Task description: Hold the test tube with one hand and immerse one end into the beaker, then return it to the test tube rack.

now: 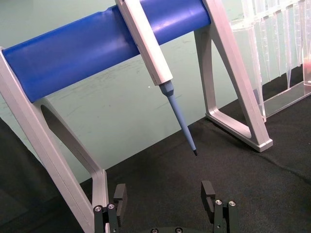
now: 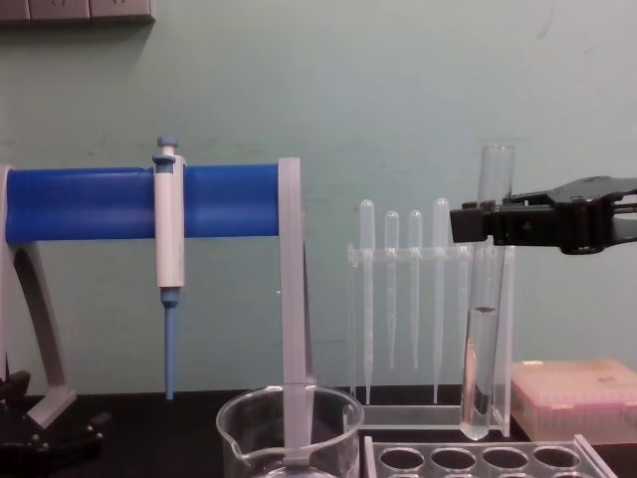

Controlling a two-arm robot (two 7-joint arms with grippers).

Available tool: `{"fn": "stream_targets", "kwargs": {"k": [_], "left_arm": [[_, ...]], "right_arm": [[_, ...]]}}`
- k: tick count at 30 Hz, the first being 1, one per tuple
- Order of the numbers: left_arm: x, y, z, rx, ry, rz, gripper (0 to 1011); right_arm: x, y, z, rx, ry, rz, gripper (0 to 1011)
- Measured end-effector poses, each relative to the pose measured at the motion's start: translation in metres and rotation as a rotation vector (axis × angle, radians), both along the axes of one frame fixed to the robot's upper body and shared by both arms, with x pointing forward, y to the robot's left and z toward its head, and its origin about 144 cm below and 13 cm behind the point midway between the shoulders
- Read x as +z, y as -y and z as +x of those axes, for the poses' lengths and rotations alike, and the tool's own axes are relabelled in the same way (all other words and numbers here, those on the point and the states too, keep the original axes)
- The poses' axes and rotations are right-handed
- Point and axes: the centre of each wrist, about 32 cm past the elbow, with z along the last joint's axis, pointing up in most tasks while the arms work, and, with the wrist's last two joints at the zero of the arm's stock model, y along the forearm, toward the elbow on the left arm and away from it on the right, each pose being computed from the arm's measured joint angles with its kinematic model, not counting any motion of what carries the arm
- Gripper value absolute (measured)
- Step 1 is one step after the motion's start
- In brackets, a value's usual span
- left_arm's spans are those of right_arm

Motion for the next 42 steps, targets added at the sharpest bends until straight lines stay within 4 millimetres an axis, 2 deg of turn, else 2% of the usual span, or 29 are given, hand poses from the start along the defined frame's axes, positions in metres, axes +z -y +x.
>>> {"fn": "stream_targets", "kwargs": {"k": [42], "left_arm": [[0.0, 0.0, 0.0, 0.0, 0.0, 0.0, 1000]], "right_arm": [[0.0, 0.0, 0.0, 0.0, 0.0, 0.0, 239]]}}
